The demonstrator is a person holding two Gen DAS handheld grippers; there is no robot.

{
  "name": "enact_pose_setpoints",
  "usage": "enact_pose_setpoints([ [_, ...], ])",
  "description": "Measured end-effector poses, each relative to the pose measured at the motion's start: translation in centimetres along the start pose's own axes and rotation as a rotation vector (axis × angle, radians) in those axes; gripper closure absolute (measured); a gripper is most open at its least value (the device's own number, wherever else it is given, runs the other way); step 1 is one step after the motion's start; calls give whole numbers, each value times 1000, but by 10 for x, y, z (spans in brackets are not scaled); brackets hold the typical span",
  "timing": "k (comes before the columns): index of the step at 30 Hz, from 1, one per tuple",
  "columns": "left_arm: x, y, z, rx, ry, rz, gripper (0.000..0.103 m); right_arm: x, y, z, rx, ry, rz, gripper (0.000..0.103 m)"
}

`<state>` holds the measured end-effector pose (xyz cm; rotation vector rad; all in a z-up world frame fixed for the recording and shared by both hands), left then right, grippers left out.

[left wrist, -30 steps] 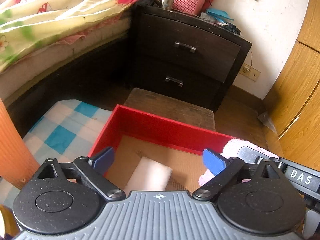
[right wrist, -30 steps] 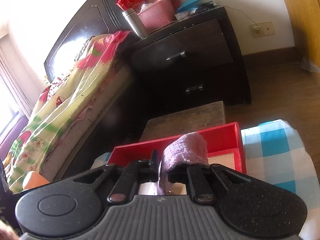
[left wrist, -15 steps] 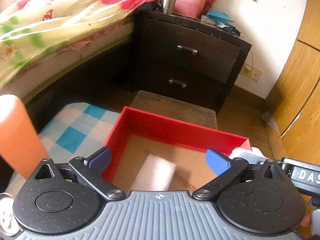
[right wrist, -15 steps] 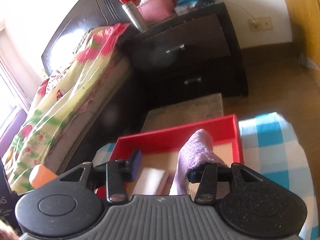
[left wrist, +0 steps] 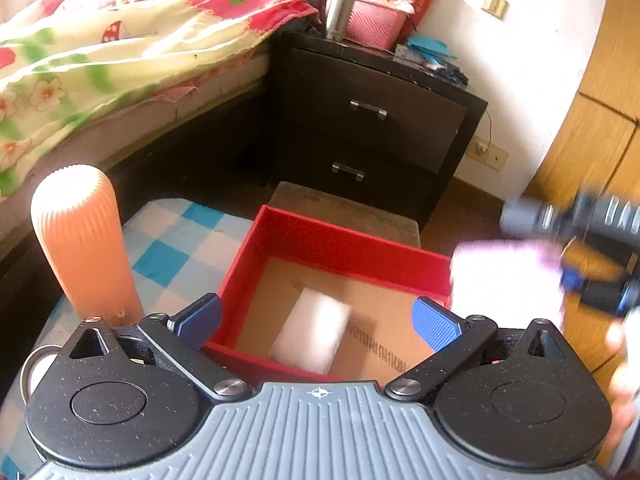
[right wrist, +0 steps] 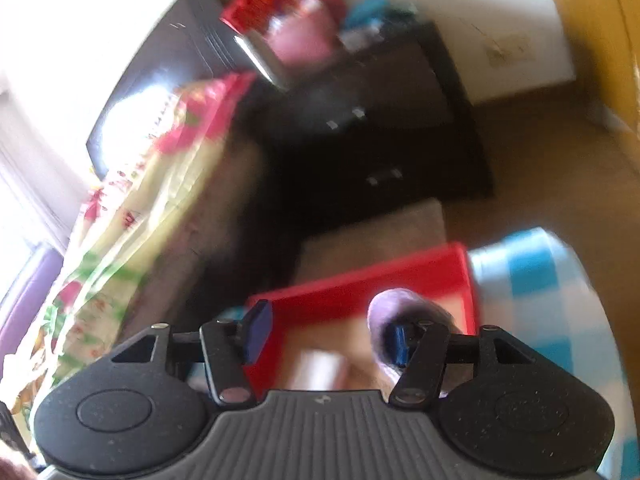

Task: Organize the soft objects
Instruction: 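Lower the pink towel into the red box and open the right gripper, then move both grippers back down to the plush toys on the table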

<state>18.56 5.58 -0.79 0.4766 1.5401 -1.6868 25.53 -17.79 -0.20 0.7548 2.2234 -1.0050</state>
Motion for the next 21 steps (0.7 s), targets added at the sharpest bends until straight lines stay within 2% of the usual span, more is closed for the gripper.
enact_pose_setpoints([
  [3, 2, 5, 3, 3, 27, -12, 6, -11, -7, -20, -120, -76, 78, 65],
  [4, 2, 7, 4, 3, 28, -15, 6, -8, 1, -18, -79, -113, 48, 62],
  [5, 3, 8, 4, 7, 30, -19, 6, -2, 16, -7, 20, -111, -44, 60],
  [6, 4, 8, 4, 11, 34, -22, 6, 7, 28, 6, 95, -59, -121, 63],
  [7, 4, 7, 5, 11, 38, -21, 6, 13, 33, 12, 91, -24, -155, 63],
  [9, 4, 3, 5, 9, 32, -14, 6, 21, 31, 8, 72, -50, -202, 63],
  [11, 4, -3, 5, 27, 25, -9, 6, 22, 20, 7, 89, -54, -187, 63],
  [14, 11, -14, 6, 32, 51, 1, 6, 26, 7, 9, 61, -16, -207, 63],
  [18, 24, -20, 3, 16, 69, -14, 6, 39, -18, 8, 111, -90, -201, 63],
  [21, 33, -23, 3, 13, 85, -32, 6, 52, -35, 9, 106, -93, -206, 63],
])
Point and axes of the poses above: each gripper's, at about its wrist camera, not at the fingertips, and y roughly the way its jaws point, z to its right, x to its underside, the point moved 6 cm from there along y, roughly the way its jaws point, and after that the axes turned 1 degree about -x, right-handed, at the moved point
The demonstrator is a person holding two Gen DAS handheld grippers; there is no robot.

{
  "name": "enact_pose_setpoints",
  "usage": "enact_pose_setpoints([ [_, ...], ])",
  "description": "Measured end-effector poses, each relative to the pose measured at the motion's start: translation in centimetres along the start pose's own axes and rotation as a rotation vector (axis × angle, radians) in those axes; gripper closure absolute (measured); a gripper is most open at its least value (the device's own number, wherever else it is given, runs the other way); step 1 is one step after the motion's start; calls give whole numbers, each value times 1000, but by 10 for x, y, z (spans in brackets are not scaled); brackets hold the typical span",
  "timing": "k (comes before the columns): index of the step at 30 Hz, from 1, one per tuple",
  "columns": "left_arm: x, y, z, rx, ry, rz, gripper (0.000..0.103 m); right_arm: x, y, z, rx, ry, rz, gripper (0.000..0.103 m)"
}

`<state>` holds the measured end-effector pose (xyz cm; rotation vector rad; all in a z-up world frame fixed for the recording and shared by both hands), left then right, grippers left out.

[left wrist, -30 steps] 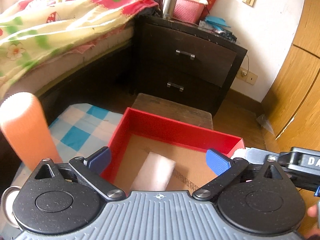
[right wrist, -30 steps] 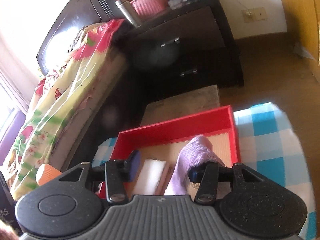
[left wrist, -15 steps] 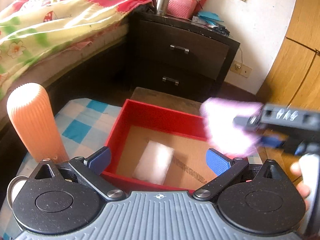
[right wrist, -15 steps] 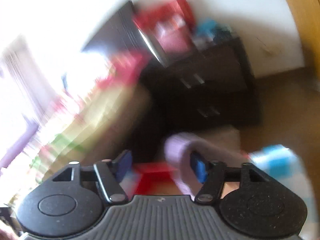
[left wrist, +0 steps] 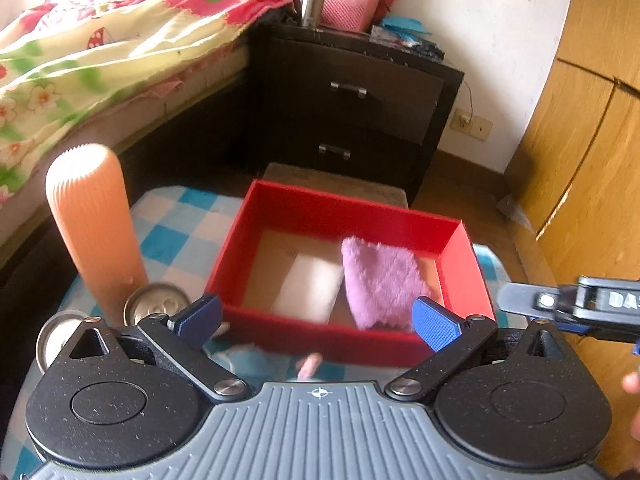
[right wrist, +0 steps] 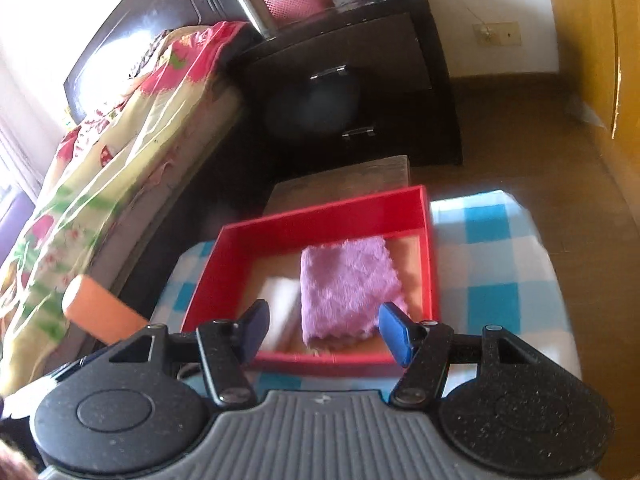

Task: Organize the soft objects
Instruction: 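Move both grippers back down to the plush toys on the table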

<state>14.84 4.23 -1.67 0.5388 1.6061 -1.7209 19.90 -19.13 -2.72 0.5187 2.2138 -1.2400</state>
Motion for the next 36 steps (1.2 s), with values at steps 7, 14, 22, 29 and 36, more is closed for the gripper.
enact_pose_setpoints([
  [7, 15, 0, -1, -11, 22, -34, 6, 29, -17, 9, -2, 12, -26, 63],
  [14, 26, 1, -8, -13, 26, -71, 6, 39, -23, 9, -3, 2, -37, 63],
  [22, 37, -6, -17, -13, 9, -95, 6, 50, -27, 6, -17, -10, -54, 63],
  [29, 48, -11, -21, -24, 16, -116, 6, 63, -28, 6, -18, -13, -76, 63],
  [36, 54, -14, -25, -44, 27, -124, 6, 70, -32, 5, -22, -12, -83, 64],
])
Point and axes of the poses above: each gripper's, at about its wrist camera, not at the fingertips, and y roughly the way its jaws point, z to its right, x to its underside, the point moved 6 cm from there along y, roughly the way its jaws point, and after that the axes turned 1 degree about -x, right-handed, at the moved point
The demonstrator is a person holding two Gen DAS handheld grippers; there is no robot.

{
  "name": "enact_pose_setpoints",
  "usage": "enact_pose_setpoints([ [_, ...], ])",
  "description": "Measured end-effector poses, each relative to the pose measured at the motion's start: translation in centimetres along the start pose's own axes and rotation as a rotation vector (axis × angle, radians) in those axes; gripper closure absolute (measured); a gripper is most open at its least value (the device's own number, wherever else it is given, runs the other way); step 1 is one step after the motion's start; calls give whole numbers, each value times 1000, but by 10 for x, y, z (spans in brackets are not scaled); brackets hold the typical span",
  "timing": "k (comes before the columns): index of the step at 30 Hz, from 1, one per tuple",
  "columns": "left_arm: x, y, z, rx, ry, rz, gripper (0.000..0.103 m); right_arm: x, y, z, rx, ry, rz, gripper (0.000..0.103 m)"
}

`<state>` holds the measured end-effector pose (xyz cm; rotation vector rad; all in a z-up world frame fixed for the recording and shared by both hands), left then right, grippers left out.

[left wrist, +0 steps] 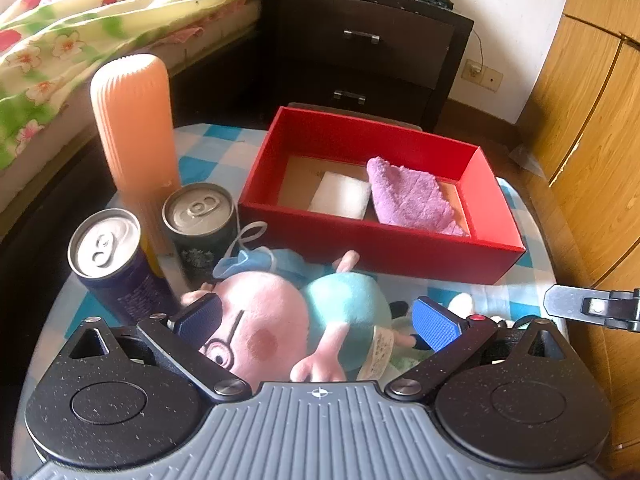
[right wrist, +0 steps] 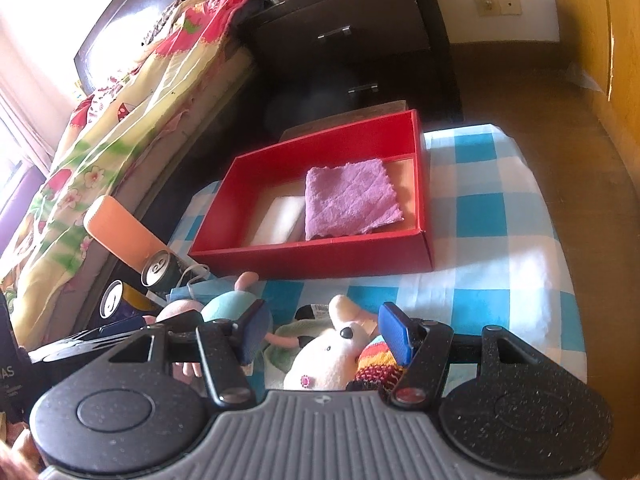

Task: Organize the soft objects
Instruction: 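Move both grippers back down to the plush toys on the table, then grasp the pink pig plush with the left gripper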

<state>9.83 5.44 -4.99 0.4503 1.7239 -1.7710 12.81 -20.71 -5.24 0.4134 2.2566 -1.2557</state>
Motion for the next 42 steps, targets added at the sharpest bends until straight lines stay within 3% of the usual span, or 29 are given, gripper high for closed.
enact_pose_setpoints([
  [15, 16, -12, -23, -35, 1, -21, 6, 15, 2, 0, 5, -13, -31, 64],
  [27, 37, -18, -76, -94, -88, -75, 6, 24, 4, 2, 7, -22, -56, 64],
  [35, 27, -3, -62, -67, -74, -78, 6, 27, 7, 1, 7, -27, -69, 64],
  [42, 12, 33, -46, -74, -57, -109, 6, 27, 9, 12, 26, -4, -74, 63],
])
Point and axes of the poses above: each gripper's, at about its wrist camera, not at the fingertips, and y roughly the way its jaws point, z to its right, x to its underside, the point moved 6 cm from there along y, roughly the way its jaws point, and after that the axes turned 1 degree about -x, right-handed, at the moved point
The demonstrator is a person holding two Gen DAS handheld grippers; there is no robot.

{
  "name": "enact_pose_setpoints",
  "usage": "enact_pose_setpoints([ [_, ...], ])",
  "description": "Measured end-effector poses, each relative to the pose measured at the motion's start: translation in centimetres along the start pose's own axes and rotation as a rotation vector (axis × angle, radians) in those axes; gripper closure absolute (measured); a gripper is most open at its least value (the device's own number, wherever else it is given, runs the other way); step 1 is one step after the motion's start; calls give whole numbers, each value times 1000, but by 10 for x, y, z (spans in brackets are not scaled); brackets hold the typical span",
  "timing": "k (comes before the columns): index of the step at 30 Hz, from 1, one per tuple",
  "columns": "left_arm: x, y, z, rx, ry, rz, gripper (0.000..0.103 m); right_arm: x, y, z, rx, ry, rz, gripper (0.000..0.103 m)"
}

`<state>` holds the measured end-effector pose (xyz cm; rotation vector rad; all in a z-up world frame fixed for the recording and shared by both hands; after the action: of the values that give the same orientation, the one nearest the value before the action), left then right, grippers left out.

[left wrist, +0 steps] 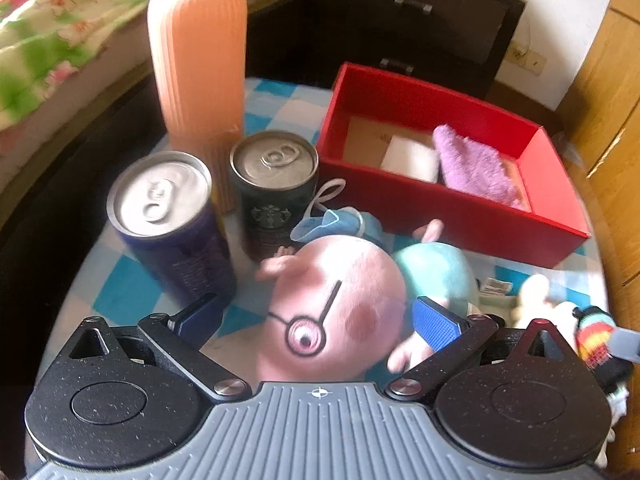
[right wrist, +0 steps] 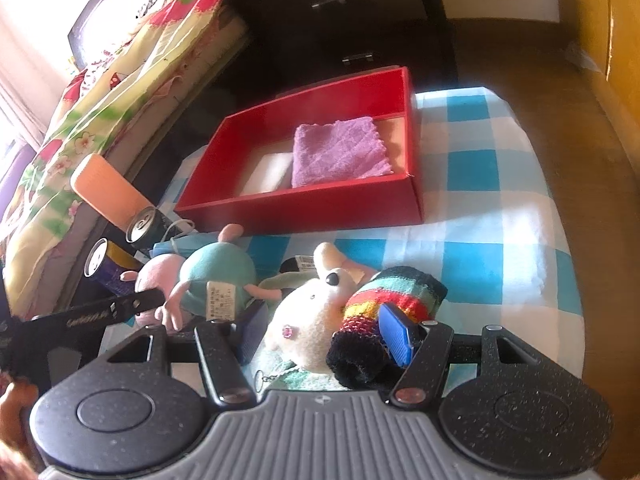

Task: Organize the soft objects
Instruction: 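Grasp the pink pig plush with the left gripper, then grasp the rainbow-striped sock with the right gripper while the left holds the pig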

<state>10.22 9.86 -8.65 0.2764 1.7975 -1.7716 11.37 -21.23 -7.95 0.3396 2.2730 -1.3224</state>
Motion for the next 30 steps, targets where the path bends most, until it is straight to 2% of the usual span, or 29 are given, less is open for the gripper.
enact_pose_setpoints([
  [3, -6, 8, 5, 8, -23, 7, 6, -1, 1, 7, 8, 13, -2, 63],
  [7, -15, 17, 12, 63, -58, -17, 6, -5, 3, 15, 18, 37, -1, 63],
  [11, -11, 31, 25, 194, -97, -123, 5, -6, 6, 18, 14, 48, -7, 63],
  [13, -4, 32, 33, 224, -64, -170, 6, -6, 8, 19, 17, 48, -11, 63],
  [17, 14, 33, 54, 204, 88, -196, 6, -6, 10, 23, 18, 59, -17, 63],
  [20, 20, 40, 62, 168, 140, -202, 6, -7, 12, 23, 12, 68, -21, 63],
  [23, 18, 42, 68, 138, 149, -186, 6, -7, 14, 21, 20, 51, -25, 62],
  [25, 18, 41, 72, 143, 146, -170, 9, -7, 18, 21, 44, 28, -31, 61],
  [28, 18, 40, 76, 111, 174, -143, 24, -5, 28, 26, 74, 20, -57, 60],
  [30, 17, 36, 74, 113, 173, -134, 29, -2, 34, 27, 83, 16, -77, 58],
])
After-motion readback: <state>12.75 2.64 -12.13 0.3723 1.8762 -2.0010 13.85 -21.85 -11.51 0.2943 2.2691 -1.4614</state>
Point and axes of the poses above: each gripper's, at about its wrist camera, not at the fingertips, and y roughly the way its jaws point, z to its right, x to its underside, the point moved 6 cm from there along y, roughly the way its jaws point, and after that the axes turned 1 degree about -x, right-handed, at the moved point
